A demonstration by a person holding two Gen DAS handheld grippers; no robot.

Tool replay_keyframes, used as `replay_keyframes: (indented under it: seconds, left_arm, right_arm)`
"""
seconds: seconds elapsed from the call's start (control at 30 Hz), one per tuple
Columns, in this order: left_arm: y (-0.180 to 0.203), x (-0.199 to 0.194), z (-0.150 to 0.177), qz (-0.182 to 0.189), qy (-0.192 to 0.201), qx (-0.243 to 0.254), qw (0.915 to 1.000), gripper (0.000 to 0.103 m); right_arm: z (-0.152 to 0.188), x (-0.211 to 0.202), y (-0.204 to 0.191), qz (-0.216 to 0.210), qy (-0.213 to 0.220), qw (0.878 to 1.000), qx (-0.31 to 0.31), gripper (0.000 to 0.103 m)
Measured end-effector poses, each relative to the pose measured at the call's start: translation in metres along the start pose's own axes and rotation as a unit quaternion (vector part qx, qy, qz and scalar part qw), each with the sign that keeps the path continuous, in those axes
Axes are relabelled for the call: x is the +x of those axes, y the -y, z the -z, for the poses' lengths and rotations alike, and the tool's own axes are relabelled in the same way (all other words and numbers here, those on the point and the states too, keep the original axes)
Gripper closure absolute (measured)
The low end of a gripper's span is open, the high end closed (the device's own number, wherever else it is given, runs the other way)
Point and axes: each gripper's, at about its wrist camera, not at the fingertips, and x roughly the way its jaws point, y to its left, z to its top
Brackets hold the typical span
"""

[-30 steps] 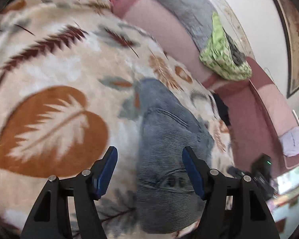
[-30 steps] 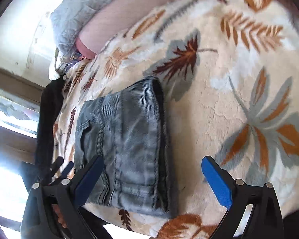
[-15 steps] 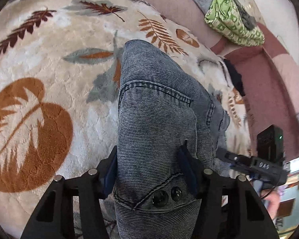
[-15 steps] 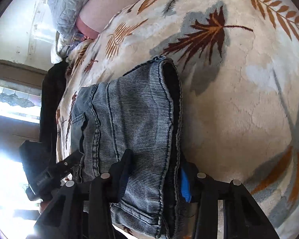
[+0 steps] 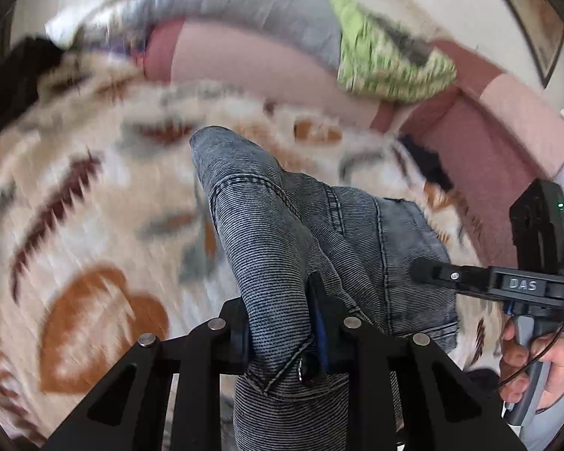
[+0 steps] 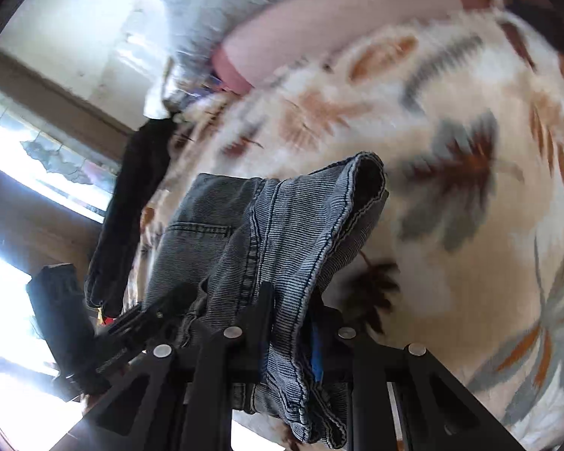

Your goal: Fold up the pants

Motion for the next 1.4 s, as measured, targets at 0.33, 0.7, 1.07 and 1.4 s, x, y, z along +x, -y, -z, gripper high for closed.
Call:
replay_keyframes:
  seconds: [0.33,0.7,1.07,1.4]
  left_arm:
    - [-0.06,0.04,-0.028,-0.007,0.006,-0.039,0.9992,0.071]
    - [-0.077,0.019,0.005,-0.086,0.018,-0.065,0.994,0.02]
    - [-0.051,0.012,0.037,-0.159,0.006,-0.027,0.9868,0.016]
    - [-0.009,-0.033,0.046,-0.183,0.058,0.024,0.981,0.016]
  right_arm:
    - [-0.045,0.058,-0.007,0.027,0.002,1.0,-0.009,0.086]
    - [0.001,0.051,-0.003,0.097,0.009,0.994,-0.05,0.043]
    - [0.045,0.04,-0.004,0.152,0.008,0.985,-0.081,0.03]
    - [0.09,-0.007,-0.02,0.196,0.07,0.97,-0.126,0.017]
